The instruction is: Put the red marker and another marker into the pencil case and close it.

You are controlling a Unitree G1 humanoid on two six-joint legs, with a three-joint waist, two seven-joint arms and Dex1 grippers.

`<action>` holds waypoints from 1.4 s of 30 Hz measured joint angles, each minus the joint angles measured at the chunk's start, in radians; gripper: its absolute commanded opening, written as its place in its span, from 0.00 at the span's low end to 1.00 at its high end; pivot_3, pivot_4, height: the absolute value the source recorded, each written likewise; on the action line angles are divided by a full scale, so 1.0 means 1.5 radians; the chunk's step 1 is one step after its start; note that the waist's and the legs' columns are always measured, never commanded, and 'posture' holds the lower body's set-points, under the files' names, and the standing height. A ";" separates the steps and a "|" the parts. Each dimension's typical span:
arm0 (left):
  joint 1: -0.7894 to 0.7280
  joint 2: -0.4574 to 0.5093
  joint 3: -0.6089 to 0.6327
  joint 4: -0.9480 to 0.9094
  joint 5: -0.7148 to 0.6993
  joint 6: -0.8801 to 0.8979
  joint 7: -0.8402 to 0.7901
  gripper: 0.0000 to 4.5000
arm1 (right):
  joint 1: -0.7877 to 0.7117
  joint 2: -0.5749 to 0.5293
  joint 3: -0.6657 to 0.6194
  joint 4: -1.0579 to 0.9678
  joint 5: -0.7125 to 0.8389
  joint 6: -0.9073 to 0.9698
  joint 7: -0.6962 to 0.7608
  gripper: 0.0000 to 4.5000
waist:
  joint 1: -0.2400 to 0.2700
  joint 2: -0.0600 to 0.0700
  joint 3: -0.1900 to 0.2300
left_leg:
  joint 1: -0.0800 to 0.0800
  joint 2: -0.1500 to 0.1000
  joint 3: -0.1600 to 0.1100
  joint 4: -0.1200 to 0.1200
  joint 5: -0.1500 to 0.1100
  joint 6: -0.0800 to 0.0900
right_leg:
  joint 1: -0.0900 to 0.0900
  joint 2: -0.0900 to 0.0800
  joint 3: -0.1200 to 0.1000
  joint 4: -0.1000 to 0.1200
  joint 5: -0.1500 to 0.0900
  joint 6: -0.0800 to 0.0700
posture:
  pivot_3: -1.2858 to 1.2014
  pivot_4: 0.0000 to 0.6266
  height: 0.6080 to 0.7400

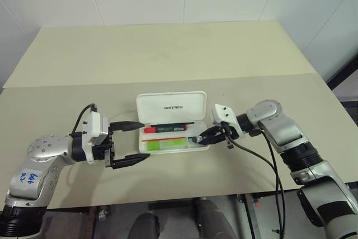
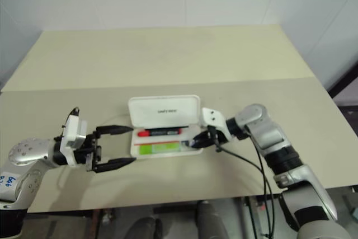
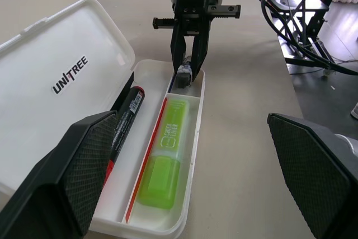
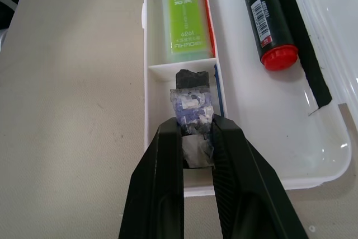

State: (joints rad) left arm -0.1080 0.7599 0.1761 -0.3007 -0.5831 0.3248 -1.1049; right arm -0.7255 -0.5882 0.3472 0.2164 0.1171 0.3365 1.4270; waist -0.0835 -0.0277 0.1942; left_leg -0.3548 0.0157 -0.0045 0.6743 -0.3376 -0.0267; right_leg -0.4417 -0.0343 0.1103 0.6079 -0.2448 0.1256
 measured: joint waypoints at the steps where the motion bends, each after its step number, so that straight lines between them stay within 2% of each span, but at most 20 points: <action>1: -0.001 -0.001 0.000 0.000 0.000 -0.001 0.000 1.00 | 0.000 0.000 0.001 -0.003 -0.001 0.004 0.000 0.16 | 0.000 0.000 0.000 | 0.000 0.000 0.000 0.000 0.000 0.000 | 0.000 0.000 0.000 0.000 0.000 0.000 | 0.52 0.24 1.00; 6: -0.009 -0.006 -0.007 0.006 0.005 -0.005 0.000 1.00 | -0.001 0.006 0.000 -0.012 -0.002 -0.020 -0.012 0.52 | -0.002 -0.001 0.000 | 0.000 0.000 0.000 0.000 0.000 0.000 | 0.000 0.000 0.000 0.000 0.000 0.000 | 0.52 0.24 1.00; 11: -0.019 -0.008 -0.014 0.028 0.011 -0.013 -0.002 1.00 | -0.004 0.006 0.000 -0.014 -0.001 0.011 -0.011 0.94 | -0.001 -0.001 0.000 | 0.000 0.000 0.000 0.002 0.000 0.000 | 0.000 0.000 0.000 0.002 0.000 0.000 | 0.52 0.24 1.00; 12: -0.020 -0.008 -0.014 0.028 0.011 -0.013 -0.002 1.00 | -0.005 0.006 0.000 -0.017 0.000 0.014 -0.011 0.99 | -0.001 -0.001 0.000 | 0.000 0.000 0.000 0.002 0.000 0.000 | 0.000 0.000 0.000 0.002 0.000 0.000 | 0.52 0.24 1.00; 21: -0.028 -0.008 -0.013 0.028 0.014 -0.022 -0.006 1.00 | -0.026 -0.004 -0.043 -0.084 0.061 0.045 -0.011 0.99 | 0.001 -0.001 0.000 | -0.001 0.000 -0.004 0.001 0.000 0.000 | 0.000 0.000 -0.001 0.000 0.000 0.000 | 0.52 0.24 1.00; 25: -0.018 -0.007 0.001 0.028 0.014 -0.022 -0.001 1.00 | 0.044 -0.056 -0.118 -0.141 0.123 0.051 -0.007 0.99 | 0.008 -0.001 0.000 | -0.003 -0.001 -0.007 0.001 0.000 0.000 | 0.000 -0.003 -0.004 -0.001 0.000 0.000 | 0.52 0.24 1.00; 29: -0.010 -0.006 0.031 0.040 0.013 -0.025 0.007 1.00 | 0.155 -0.107 -0.245 -0.185 0.193 0.040 -0.011 0.99 | 0.019 -0.001 0.000 | -0.004 -0.001 -0.006 0.001 0.000 0.001 | 0.000 -0.003 -0.005 -0.003 0.000 0.000 | 0.52 0.24 1.00; 32: -0.013 -0.003 0.052 0.070 0.013 -0.029 0.008 1.00 | 0.220 -0.138 -0.316 -0.199 0.204 0.018 -0.028 0.99 | 0.020 -0.001 0.000 | -0.003 -0.002 -0.004 0.001 0.000 0.001 | 0.000 -0.003 -0.005 -0.003 0.000 0.000 | 0.52 0.24 1.00; 42: -0.045 0.007 0.057 0.115 0.014 -0.044 -0.007 1.00 | 0.343 -0.149 -0.409 -0.257 0.218 -0.038 -0.115 0.99 | 0.019 -0.001 0.000 | -0.002 -0.001 0.001 0.002 0.000 0.001 | 0.001 -0.001 -0.003 -0.001 0.000 0.000 | 0.52 0.24 1.00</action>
State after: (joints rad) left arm -0.1757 0.7702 0.2621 -0.1275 -0.5620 0.2591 -1.1151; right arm -0.2114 -0.8122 -0.2667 -0.1689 0.4442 0.2793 1.2545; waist -0.0557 -0.0291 0.1937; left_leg -0.3571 0.0146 -0.0033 0.6773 -0.3377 -0.0252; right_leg -0.4407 -0.0355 0.1056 0.6063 -0.2448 0.1257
